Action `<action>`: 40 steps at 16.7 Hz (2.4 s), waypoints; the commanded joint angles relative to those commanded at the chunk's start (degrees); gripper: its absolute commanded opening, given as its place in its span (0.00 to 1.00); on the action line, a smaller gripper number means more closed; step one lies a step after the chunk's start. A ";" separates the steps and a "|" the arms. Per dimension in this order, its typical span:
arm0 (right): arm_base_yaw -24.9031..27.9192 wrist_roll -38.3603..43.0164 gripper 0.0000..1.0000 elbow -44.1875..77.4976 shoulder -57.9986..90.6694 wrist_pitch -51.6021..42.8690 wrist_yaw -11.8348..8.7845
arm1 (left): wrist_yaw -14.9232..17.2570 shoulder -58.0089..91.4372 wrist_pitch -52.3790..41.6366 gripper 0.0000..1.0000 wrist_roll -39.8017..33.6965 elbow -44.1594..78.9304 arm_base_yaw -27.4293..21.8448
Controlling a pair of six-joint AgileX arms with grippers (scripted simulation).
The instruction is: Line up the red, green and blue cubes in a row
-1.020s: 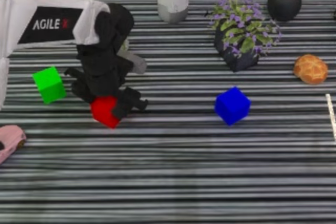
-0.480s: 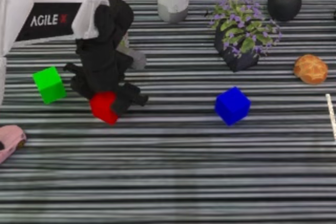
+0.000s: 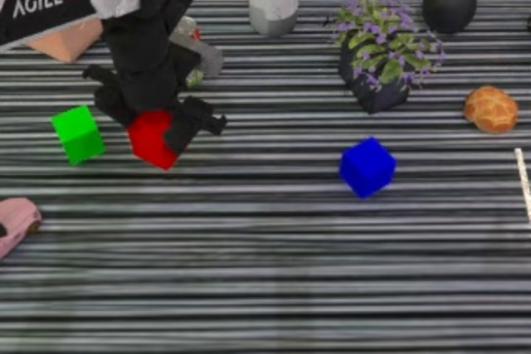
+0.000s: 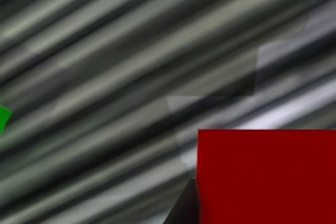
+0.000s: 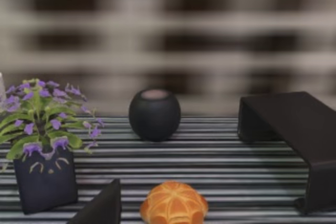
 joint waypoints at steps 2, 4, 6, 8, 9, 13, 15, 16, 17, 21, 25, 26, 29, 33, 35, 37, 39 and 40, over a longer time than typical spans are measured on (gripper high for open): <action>0.00 0.00 1.00 0.00 0.00 0.00 0.00 | -0.03 0.21 0.15 0.00 0.09 -0.12 -0.32; 0.00 0.00 1.00 0.00 0.00 0.00 0.00 | -0.05 -0.03 0.16 0.00 -0.73 -0.40 -0.70; 0.00 0.00 1.00 0.00 0.00 0.00 0.00 | -0.15 -1.13 0.30 0.00 -3.95 -1.63 -1.95; 0.00 0.00 1.00 0.00 0.00 0.00 0.00 | -0.31 -2.94 0.53 0.00 -9.37 -3.76 -3.79; 0.00 0.00 1.00 0.00 0.00 0.00 0.00 | -0.40 -4.08 0.67 0.00 -12.87 -5.15 -4.89; 0.00 0.00 1.00 0.00 0.00 0.00 0.00 | -0.77 -9.16 1.21 0.00 -29.92 -11.65 -9.95; 0.00 0.00 1.00 0.00 0.00 0.00 0.00 | -0.95 -11.71 1.57 0.00 -37.62 -14.69 -12.45; 0.00 0.00 1.00 0.00 0.00 0.00 0.00 | -1.04 -12.95 1.82 0.00 -40.58 -16.02 -13.51; 0.00 0.00 1.00 0.00 0.00 0.00 0.00 | -1.12 -14.09 2.09 0.00 -42.97 -17.17 -14.42; 0.00 0.00 1.00 0.00 0.00 0.00 0.00 | -1.28 -16.10 2.64 0.00 -46.42 -19.03 -15.86; 0.00 0.00 1.00 0.00 0.00 0.00 0.00 | -1.25 -15.78 2.72 0.00 -46.22 -18.99 -15.57; 0.00 0.00 1.00 0.00 0.00 0.00 0.00 | -1.26 -15.52 3.51 0.00 -46.19 -19.55 -15.57; 0.00 0.00 1.00 0.00 0.00 0.00 0.00 | -1.25 -13.61 8.95 0.00 -46.28 -22.85 -15.45; 0.00 0.00 1.00 0.00 0.00 0.00 0.00 | -1.23 -10.67 16.75 0.00 -46.17 -27.55 -15.63; 0.00 0.00 1.00 0.00 0.00 0.00 0.00 | -1.24 -10.29 17.50 0.00 -46.16 -28.08 -15.68; 0.00 0.00 1.00 0.00 0.00 0.00 0.00 | -1.24 -10.29 17.50 0.00 -46.16 -28.08 -15.68; 0.00 0.00 1.00 0.00 0.00 0.00 0.00 | -1.24 -10.29 17.50 0.08 -46.16 -28.08 -15.68; 0.00 0.00 1.00 0.00 0.00 0.00 0.00 | -1.24 -10.29 17.50 0.15 -46.16 -28.08 -15.68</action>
